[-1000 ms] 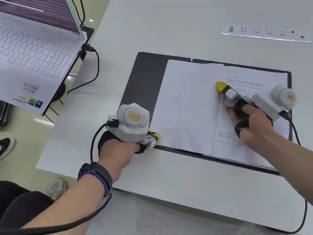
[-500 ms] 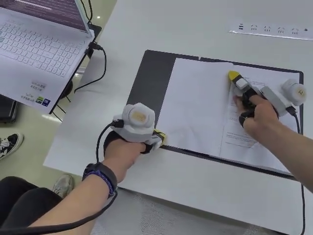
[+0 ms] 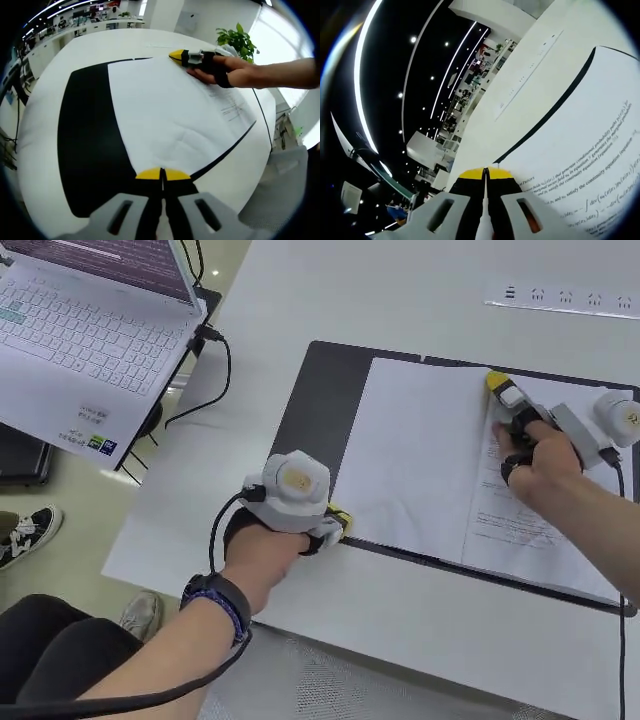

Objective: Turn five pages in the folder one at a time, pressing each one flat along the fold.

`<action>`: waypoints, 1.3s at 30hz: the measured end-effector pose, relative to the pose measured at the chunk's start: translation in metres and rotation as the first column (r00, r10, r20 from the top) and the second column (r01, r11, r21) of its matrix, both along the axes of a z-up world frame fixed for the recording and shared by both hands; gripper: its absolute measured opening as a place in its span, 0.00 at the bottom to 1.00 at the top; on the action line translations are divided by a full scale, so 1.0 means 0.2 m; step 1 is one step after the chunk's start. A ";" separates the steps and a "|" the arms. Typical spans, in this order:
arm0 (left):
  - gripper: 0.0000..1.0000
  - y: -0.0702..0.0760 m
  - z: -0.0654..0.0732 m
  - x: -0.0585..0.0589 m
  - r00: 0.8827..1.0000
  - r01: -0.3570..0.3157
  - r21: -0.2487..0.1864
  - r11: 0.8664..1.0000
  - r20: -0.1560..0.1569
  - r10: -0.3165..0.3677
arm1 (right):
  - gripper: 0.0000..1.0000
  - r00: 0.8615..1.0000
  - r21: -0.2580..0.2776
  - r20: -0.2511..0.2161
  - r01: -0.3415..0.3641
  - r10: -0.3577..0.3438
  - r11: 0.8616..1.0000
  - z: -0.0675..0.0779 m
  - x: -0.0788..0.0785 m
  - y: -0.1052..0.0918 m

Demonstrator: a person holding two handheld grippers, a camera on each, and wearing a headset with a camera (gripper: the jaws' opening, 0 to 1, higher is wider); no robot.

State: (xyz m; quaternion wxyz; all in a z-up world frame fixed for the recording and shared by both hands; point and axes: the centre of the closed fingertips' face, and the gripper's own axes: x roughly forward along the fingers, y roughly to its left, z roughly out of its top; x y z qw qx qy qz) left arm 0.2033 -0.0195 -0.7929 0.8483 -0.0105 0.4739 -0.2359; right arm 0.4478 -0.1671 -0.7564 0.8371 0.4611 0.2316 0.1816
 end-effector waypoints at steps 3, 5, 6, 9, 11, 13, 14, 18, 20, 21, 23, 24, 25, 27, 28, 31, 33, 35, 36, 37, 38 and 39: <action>0.00 0.00 0.00 0.00 1.000 -0.003 -0.003 1.000 0.003 0.003 | 0.00 1.000 -0.007 -0.006 -0.008 0.008 1.000 -0.05 0.08 -0.01; 0.00 0.00 0.00 0.00 1.000 -0.001 0.000 1.000 0.000 0.001 | 0.00 1.000 -0.013 -0.009 -0.017 0.017 1.000 -0.07 0.12 -0.01; 0.00 0.00 0.00 0.00 1.000 0.002 0.002 1.000 -0.003 -0.002 | 0.00 1.000 -0.016 -0.008 -0.021 0.020 1.000 -0.08 0.13 -0.01; 0.00 -0.01 0.00 0.00 1.000 0.004 0.007 1.000 -0.003 -0.003 | 0.00 0.999 -0.014 0.001 -0.033 0.033 0.999 -0.11 0.15 -0.02; 0.00 -0.01 0.00 0.00 1.000 0.004 0.014 1.000 -0.001 -0.004 | 0.00 0.999 -0.026 0.013 -0.044 0.044 0.999 -0.11 0.15 -0.02; 0.00 -0.01 0.00 0.00 1.000 0.006 0.020 1.000 0.003 -0.006 | 0.00 0.998 -0.042 0.020 -0.060 0.061 0.997 -0.12 0.14 -0.01; 0.00 -0.01 0.00 0.00 1.000 0.007 0.024 1.000 0.005 -0.007 | 0.00 0.997 -0.048 0.027 -0.071 0.072 0.996 -0.11 0.12 -0.01; 0.00 -0.01 0.00 0.00 1.000 0.013 0.030 0.999 0.006 -0.014 | 0.00 0.992 -0.058 0.039 -0.118 0.120 0.991 -0.09 0.03 0.01; 0.00 -0.01 0.00 0.00 1.000 0.010 0.029 1.000 0.008 -0.010 | 0.00 0.991 -0.073 0.049 -0.123 0.127 0.990 -0.08 0.00 0.01; 0.00 -0.01 0.00 0.00 1.000 0.009 0.030 1.000 0.010 -0.010 | 0.00 0.990 -0.081 0.053 -0.125 0.130 0.989 -0.08 -0.01 0.01; 0.00 -0.02 0.00 0.00 1.000 0.013 0.034 0.999 0.012 -0.013 | 0.00 0.989 -0.090 0.057 -0.133 0.139 0.987 -0.09 -0.02 0.01; 0.00 -0.02 0.00 0.00 1.000 0.014 0.036 0.999 0.012 -0.015 | 0.00 0.988 -0.093 0.058 -0.135 0.141 0.986 -0.09 -0.02 0.01; 0.00 -0.02 0.00 0.00 1.000 0.015 0.036 0.999 0.011 -0.015 | 0.00 0.987 -0.101 0.061 -0.142 0.149 0.985 -0.09 -0.04 0.01; 0.00 -0.01 0.00 0.00 1.000 0.010 0.032 0.999 0.010 -0.011 | 0.00 0.985 -0.113 0.064 -0.154 0.161 0.982 -0.09 -0.06 0.01; 0.00 -0.01 0.00 0.00 1.000 0.004 0.027 1.000 0.011 -0.005 | 0.00 0.984 -0.119 0.067 -0.158 0.167 0.980 -0.09 -0.07 0.01; 0.00 -0.01 0.01 0.00 1.000 -0.003 0.021 1.000 0.017 0.003 | 0.00 0.978 -0.160 0.078 -0.177 0.191 0.971 -0.11 -0.12 0.01; 0.00 -0.01 0.01 0.00 1.000 -0.005 0.022 1.000 0.021 0.004 | 0.00 0.968 -0.223 0.098 -0.204 0.230 0.953 -0.10 -0.19 0.05; 0.00 -0.01 0.01 0.00 1.000 0.003 0.031 1.000 0.025 -0.004 | 0.00 0.963 -0.224 0.102 -0.222 0.249 0.949 -0.10 -0.21 0.06; 0.00 -0.01 0.01 0.01 1.000 0.003 0.033 0.999 0.026 -0.003 | 0.00 0.961 -0.231 0.109 -0.224 0.253 0.947 -0.08 -0.25 0.07; 0.00 -0.01 0.01 0.01 1.000 0.001 0.033 0.999 0.027 -0.001 | 0.00 0.961 -0.232 0.108 -0.224 0.254 0.946 -0.07 -0.29 0.08; 0.00 -0.01 0.01 0.01 1.000 -0.002 0.034 0.999 0.030 0.001 | 0.00 0.961 -0.233 0.110 -0.224 0.255 0.946 -0.05 -0.32 0.09; 0.00 -0.01 0.01 0.01 0.999 -0.003 0.034 0.999 0.033 0.002 | 0.00 0.961 -0.233 0.110 -0.223 0.253 0.947 -0.04 -0.34 0.09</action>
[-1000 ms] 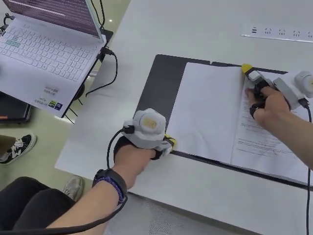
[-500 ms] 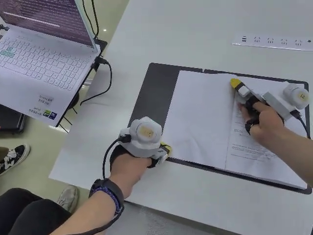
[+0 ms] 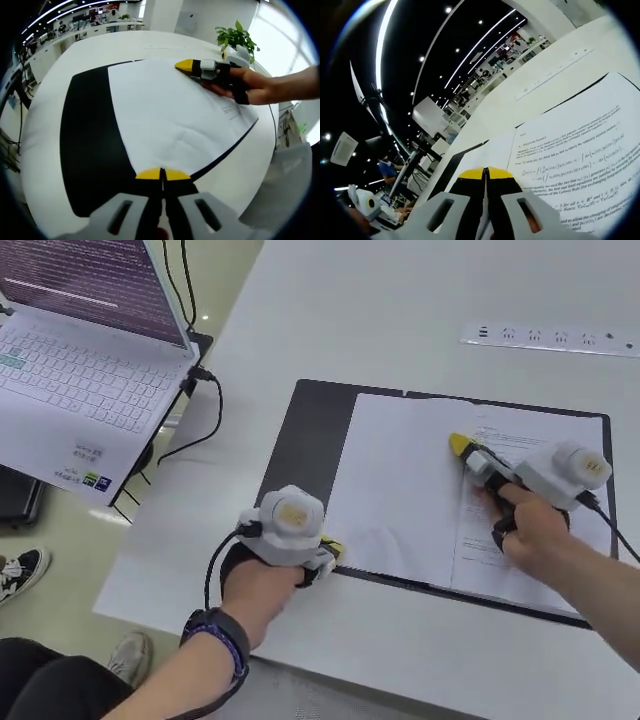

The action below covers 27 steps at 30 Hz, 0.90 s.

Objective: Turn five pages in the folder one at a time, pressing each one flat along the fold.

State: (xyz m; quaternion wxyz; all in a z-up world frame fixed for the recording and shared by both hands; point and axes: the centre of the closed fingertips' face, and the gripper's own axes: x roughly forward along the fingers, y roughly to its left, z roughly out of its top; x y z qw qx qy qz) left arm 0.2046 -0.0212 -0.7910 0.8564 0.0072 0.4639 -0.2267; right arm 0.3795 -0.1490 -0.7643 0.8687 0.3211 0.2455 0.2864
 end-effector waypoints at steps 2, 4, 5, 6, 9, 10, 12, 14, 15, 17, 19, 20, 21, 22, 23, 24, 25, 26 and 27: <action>0.00 0.00 0.00 0.00 1.000 0.000 0.003 1.000 0.007 0.000 | 0.00 1.000 0.007 -0.004 0.011 -0.011 1.000 0.02 -0.04 0.00; 0.00 0.00 0.00 0.00 1.000 0.001 0.005 1.000 0.010 -0.001 | 0.00 1.000 0.012 -0.009 0.013 -0.013 1.000 0.03 -0.07 0.00; 0.00 0.00 0.00 0.00 1.000 0.002 0.006 1.000 0.011 -0.002 | 0.00 1.000 0.010 -0.008 0.011 -0.010 1.000 0.04 -0.09 0.00; 0.00 0.00 0.00 0.00 1.000 0.003 0.007 1.000 0.011 -0.003 | 0.00 1.000 0.008 -0.009 0.006 -0.006 1.000 0.04 -0.10 0.00; 0.00 0.00 0.00 0.00 1.000 0.005 0.011 1.000 0.015 -0.005 | 0.00 1.000 -0.002 -0.003 -0.001 0.001 1.000 0.05 -0.14 0.00; 0.00 0.00 0.00 0.00 1.000 0.005 0.012 1.000 0.017 -0.006 | 0.00 1.000 0.001 -0.003 0.001 -0.001 1.000 0.05 -0.16 0.00; 0.00 0.00 0.00 0.00 1.000 0.008 0.015 1.000 0.019 -0.008 | 0.00 1.000 0.006 -0.002 0.006 -0.006 1.000 0.05 -0.19 0.00; 0.00 0.00 0.00 -0.01 1.000 0.008 0.017 1.000 0.018 -0.008 | 0.00 1.000 0.010 -0.003 0.008 -0.008 1.000 0.06 -0.22 0.00; 0.00 0.00 0.00 -0.01 1.000 0.008 0.017 1.000 0.018 -0.008 | 0.00 1.000 0.011 -0.003 0.012 -0.012 1.000 0.06 -0.23 -0.01; 0.00 0.00 0.00 -0.01 1.000 0.007 0.016 1.000 0.019 -0.007 | 0.00 1.000 0.012 -0.002 0.017 -0.017 1.000 0.06 -0.25 -0.01; 0.00 0.00 0.00 -0.01 1.000 0.009 0.018 1.000 0.021 -0.009 | 0.00 1.000 0.015 -0.002 0.019 -0.019 1.000 0.06 -0.27 -0.01; 0.00 0.00 0.00 -0.01 1.000 0.010 0.020 1.000 0.022 -0.011 | 0.00 1.000 0.018 -0.001 0.020 -0.020 1.000 0.06 -0.28 -0.01; 0.00 0.00 0.00 -0.01 1.000 0.012 0.023 1.000 0.023 -0.012 | 0.00 1.000 0.024 0.000 0.023 -0.023 0.999 0.06 -0.29 -0.02; 0.00 0.00 0.00 -0.01 1.000 0.012 0.025 1.000 0.023 -0.012 | 0.00 1.000 0.027 -0.001 0.024 -0.024 0.999 0.06 -0.30 -0.02; 0.00 0.00 0.00 -0.01 1.000 0.012 0.027 1.000 0.024 -0.012 | 0.00 1.000 0.028 0.000 0.020 -0.020 0.999 0.06 -0.32 -0.02; 0.00 0.00 0.00 -0.01 1.000 0.012 0.028 1.000 0.025 -0.013 | 0.00 1.000 0.027 0.001 0.014 -0.014 1.000 0.06 -0.33 -0.02; 0.00 0.00 0.00 -0.01 1.000 0.013 0.030 0.999 0.026 -0.013 | 0.00 1.000 0.019 0.001 -0.004 0.004 1.000 0.06 -0.36 -0.01; 0.00 0.00 0.00 -0.01 1.000 0.012 0.030 0.999 0.026 -0.013 | 0.00 1.000 0.011 0.005 -0.017 0.017 1.000 0.06 -0.37 0.00; 0.00 0.00 0.01 -0.01 1.000 0.011 0.028 1.000 0.026 -0.012 | 0.00 1.000 0.006 0.005 -0.025 0.025 1.000 0.06 -0.38 0.00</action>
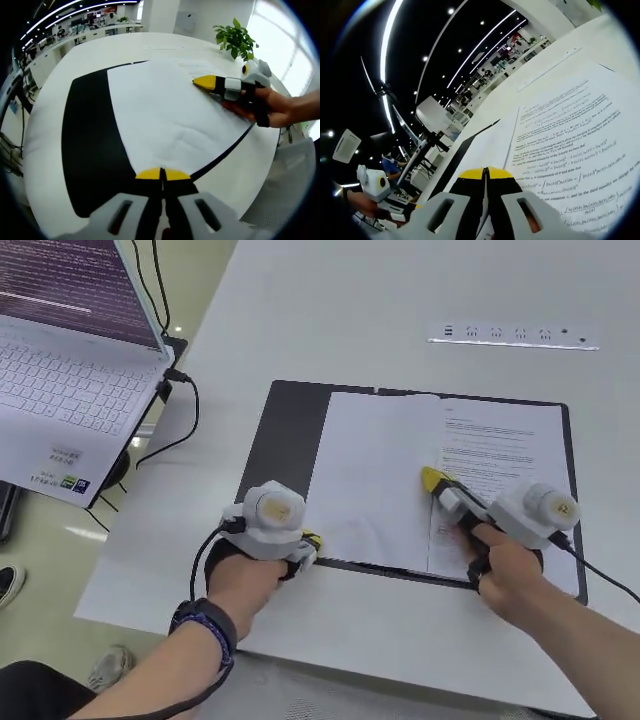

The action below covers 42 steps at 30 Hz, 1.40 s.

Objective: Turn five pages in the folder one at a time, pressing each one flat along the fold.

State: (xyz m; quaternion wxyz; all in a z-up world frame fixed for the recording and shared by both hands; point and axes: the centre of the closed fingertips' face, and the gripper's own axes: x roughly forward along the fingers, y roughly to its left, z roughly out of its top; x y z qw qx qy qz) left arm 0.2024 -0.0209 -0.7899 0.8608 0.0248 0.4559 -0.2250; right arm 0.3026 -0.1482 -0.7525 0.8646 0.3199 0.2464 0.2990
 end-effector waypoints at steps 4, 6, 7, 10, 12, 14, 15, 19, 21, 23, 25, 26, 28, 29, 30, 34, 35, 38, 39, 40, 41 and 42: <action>0.00 0.00 0.00 0.00 1.000 0.000 -0.003 1.000 0.000 0.000 | 0.00 1.000 0.004 0.001 -0.009 0.009 1.000 -0.01 -0.05 0.00; 0.00 0.00 0.00 0.00 1.000 0.004 0.001 1.000 0.000 -0.004 | 0.00 1.000 0.002 0.000 -0.013 0.013 1.000 -0.01 -0.08 0.00; 0.00 0.00 0.00 0.00 1.000 0.004 0.002 1.000 -0.001 -0.004 | 0.00 1.000 0.001 0.000 -0.015 0.015 1.000 -0.01 -0.09 0.00; 0.00 0.00 -0.01 0.00 1.000 0.004 0.005 1.000 0.001 -0.004 | 0.00 1.000 -0.004 -0.001 -0.025 0.025 1.000 -0.03 -0.11 -0.02; 0.00 0.00 -0.01 0.00 1.000 0.006 0.009 1.000 0.009 -0.006 | 0.00 1.000 0.000 -0.006 -0.025 0.025 1.000 -0.05 -0.12 -0.03; 0.00 0.00 -0.01 0.00 1.000 0.008 0.015 1.000 0.013 -0.008 | 0.00 0.999 -0.001 -0.006 -0.032 0.032 0.999 -0.05 -0.15 -0.02; 0.00 0.00 -0.01 0.00 1.000 0.008 0.019 1.000 0.012 -0.008 | 0.00 0.999 -0.001 -0.007 -0.036 0.036 0.999 -0.06 -0.16 -0.02; 0.00 0.00 -0.01 0.00 1.000 0.006 0.021 1.000 0.013 -0.006 | 0.00 0.998 -0.007 -0.007 -0.057 0.057 0.998 -0.08 -0.22 -0.02; 0.00 0.00 -0.01 0.00 1.000 0.001 0.017 1.000 0.013 -0.001 | 0.00 0.998 -0.002 -0.011 -0.059 0.059 0.998 -0.09 -0.24 -0.02; 0.00 0.00 -0.01 0.00 1.000 -0.002 0.010 1.000 0.014 0.002 | 0.00 0.998 -0.004 -0.016 -0.053 0.053 0.999 -0.10 -0.26 -0.03; 0.00 0.00 -0.01 0.01 1.000 -0.004 0.006 1.000 0.015 0.004 | 0.00 0.999 -0.007 -0.020 -0.049 0.049 0.999 -0.10 -0.29 -0.03; 0.00 0.00 -0.01 0.01 1.000 -0.004 0.007 1.000 0.016 0.004 | 0.00 0.999 -0.008 -0.021 -0.048 0.048 0.999 -0.10 -0.30 -0.03; 0.00 0.00 -0.01 0.01 1.000 -0.001 0.013 1.000 0.020 0.000 | 0.00 0.999 -0.007 -0.027 -0.044 0.044 0.999 -0.11 -0.33 -0.03; 0.00 -0.01 -0.01 0.01 1.000 0.002 0.018 1.000 0.022 -0.003 | 0.00 0.999 -0.005 -0.028 -0.045 0.044 0.999 -0.12 -0.35 -0.04; 0.00 -0.01 -0.01 0.01 1.000 0.002 0.018 1.000 0.022 -0.003 | 0.00 0.999 0.004 -0.033 -0.043 0.043 0.999 -0.12 -0.35 -0.04; 0.00 -0.01 -0.01 0.02 1.000 -0.003 0.014 1.000 0.023 0.003 | 0.00 0.997 0.023 -0.053 -0.049 0.050 0.999 -0.11 -0.36 -0.05; 0.00 -0.01 -0.01 0.02 1.000 -0.003 0.016 1.000 0.024 0.002 | 0.00 0.997 0.017 -0.054 -0.052 0.053 0.999 -0.11 -0.36 -0.04; 0.00 -0.02 -0.01 0.02 1.000 -0.001 0.016 1.000 0.023 0.001 | 0.00 0.997 0.016 -0.057 -0.048 0.049 0.999 -0.11 -0.38 -0.04; 0.00 -0.02 -0.01 0.02 1.000 -0.001 0.016 1.000 0.023 0.001 | 0.00 0.997 0.017 -0.059 -0.047 0.048 0.999 -0.11 -0.39 -0.04; 0.00 -0.02 -0.01 0.02 1.000 -0.001 0.015 1.000 0.022 0.001 | 0.00 0.997 0.018 -0.061 -0.049 0.050 0.999 -0.11 -0.40 -0.04; 0.00 -0.02 -0.01 0.02 1.000 0.000 0.015 1.000 0.022 0.000 | 0.00 0.997 0.018 -0.063 -0.052 0.053 0.998 -0.11 -0.41 -0.04; 0.00 -0.02 -0.01 0.02 1.000 -0.002 0.015 1.000 0.023 0.001 | 0.00 0.996 0.017 -0.066 -0.057 0.058 0.998 -0.11 -0.42 -0.04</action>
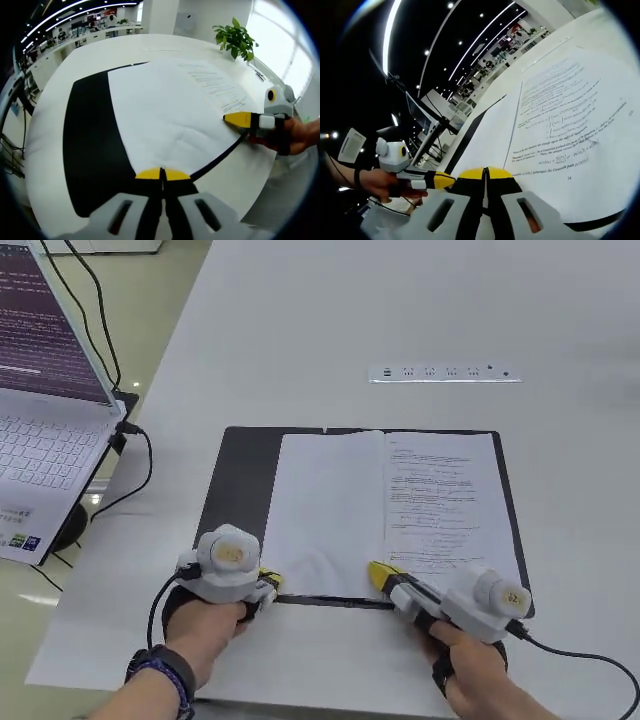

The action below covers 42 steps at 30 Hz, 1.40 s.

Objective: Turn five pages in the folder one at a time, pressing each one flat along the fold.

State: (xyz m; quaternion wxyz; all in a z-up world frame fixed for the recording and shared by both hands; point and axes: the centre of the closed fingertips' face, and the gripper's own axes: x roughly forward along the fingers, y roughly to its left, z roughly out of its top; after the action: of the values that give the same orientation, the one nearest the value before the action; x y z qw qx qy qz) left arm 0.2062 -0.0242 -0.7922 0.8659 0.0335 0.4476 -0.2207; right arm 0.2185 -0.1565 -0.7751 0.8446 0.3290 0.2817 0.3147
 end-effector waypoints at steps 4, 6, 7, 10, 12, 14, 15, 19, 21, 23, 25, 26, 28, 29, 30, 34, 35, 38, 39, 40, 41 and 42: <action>0.00 0.00 0.00 0.00 1.000 -0.005 0.000 1.000 0.007 0.005 | 0.00 1.000 -0.013 -0.017 -0.014 0.014 1.000 0.00 -0.06 0.00; 0.00 0.00 0.01 -0.01 1.000 -0.017 -0.006 1.000 0.018 0.017 | 0.00 0.999 -0.004 -0.036 -0.012 0.012 1.000 0.00 -0.09 0.00; 0.00 0.01 0.01 -0.01 0.999 -0.024 -0.009 1.000 0.026 0.024 | 0.00 0.999 -0.002 -0.040 -0.010 0.010 1.000 0.00 -0.09 0.00; 0.00 0.01 0.01 -0.01 0.999 -0.039 -0.013 0.999 0.033 0.039 | 0.00 0.999 -0.001 -0.051 -0.006 0.006 1.000 -0.01 -0.10 -0.01; 0.00 0.01 0.01 -0.01 0.997 -0.067 -0.031 0.997 0.025 0.068 | 0.00 0.998 -0.003 -0.056 -0.005 0.005 1.000 -0.01 -0.10 -0.01; 0.00 0.01 0.01 -0.01 0.997 -0.077 -0.047 0.996 0.020 0.078 | 0.00 0.998 -0.003 -0.061 -0.005 0.005 1.000 -0.01 -0.10 -0.01; 0.00 0.01 0.01 -0.01 0.997 -0.076 -0.052 0.996 0.016 0.077 | 0.00 0.998 0.000 -0.068 -0.003 0.003 1.000 -0.01 -0.11 -0.01; 0.00 0.01 0.01 -0.01 0.998 -0.069 -0.052 0.996 0.012 0.069 | 0.00 0.994 0.021 -0.109 0.020 -0.018 1.000 -0.01 -0.11 -0.01; 0.00 0.01 0.01 -0.02 0.996 -0.086 -0.055 0.995 0.030 0.088 | 0.00 0.994 0.017 -0.106 0.014 -0.012 1.000 0.00 -0.11 -0.01; 0.00 0.01 0.02 -0.02 0.992 -0.116 -0.076 0.990 0.036 0.119 | 0.00 0.994 0.016 -0.108 0.007 -0.006 1.000 0.01 -0.11 -0.01; 0.00 -0.01 0.02 -0.02 0.991 -0.126 -0.098 0.987 0.033 0.130 | 0.00 0.994 0.020 -0.112 0.007 -0.004 1.000 0.01 -0.11 -0.01; 0.00 -0.02 0.02 -0.02 0.993 -0.107 -0.093 0.990 0.037 0.111 | 0.00 0.994 0.022 -0.113 0.004 -0.002 1.000 0.02 -0.11 -0.02; 0.00 -0.02 0.02 -0.02 0.996 -0.075 -0.066 0.995 0.043 0.078 | 0.00 0.993 0.020 -0.118 -0.002 0.004 1.000 0.03 -0.12 -0.03; 0.00 -0.02 0.02 -0.02 0.995 -0.087 -0.061 0.994 0.042 0.090 | 0.00 0.993 0.019 -0.117 -0.001 0.004 1.000 0.04 -0.12 -0.03; 0.03 -0.01 0.03 -0.01 0.993 -0.105 -0.042 0.994 0.053 0.108 | 0.00 0.994 0.017 -0.112 -0.004 0.006 1.000 0.05 -0.13 -0.04; 0.07 -0.04 0.10 0.01 0.988 -0.125 -0.088 0.988 0.082 0.132 | 0.03 0.995 -0.016 -0.088 -0.045 0.044 0.999 0.08 -0.17 -0.06; 0.08 -0.04 0.12 0.01 0.984 -0.144 -0.098 0.985 0.093 0.153 | 0.05 0.995 -0.020 -0.082 -0.059 0.057 0.998 0.09 -0.19 -0.06; 0.18 -0.07 0.21 0.04 0.971 -0.168 -0.161 0.973 0.145 0.192 | 0.08 0.996 -0.033 -0.060 -0.067 0.065 0.997 0.11 -0.23 -0.10; 0.19 -0.07 0.23 0.04 0.971 -0.161 -0.153 0.975 0.151 0.184 | 0.09 0.996 -0.037 -0.057 -0.068 0.066 0.997 0.12 -0.24 -0.10; 0.19 -0.07 0.25 0.03 0.971 -0.158 -0.148 0.976 0.158 0.181 | 0.11 0.996 -0.048 -0.053 -0.072 0.070 0.996 0.12 -0.26 -0.12; 0.19 -0.07 0.26 0.03 0.970 -0.159 -0.148 0.976 0.163 0.182 | 0.13 0.996 -0.056 -0.050 -0.075 0.072 0.996 0.12 -0.27 -0.13; 0.20 -0.07 0.28 0.03 0.966 -0.162 -0.156 0.974 0.174 0.189 | 0.15 0.996 -0.069 -0.046 -0.080 0.077 0.994 0.13 -0.28 -0.14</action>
State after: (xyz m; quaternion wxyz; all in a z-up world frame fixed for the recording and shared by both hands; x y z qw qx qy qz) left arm 0.2129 -0.0383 -0.7353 0.9206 -0.0468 0.3486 -0.1698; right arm 0.1615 -0.1844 -0.7500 0.8365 0.2943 0.3236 0.3301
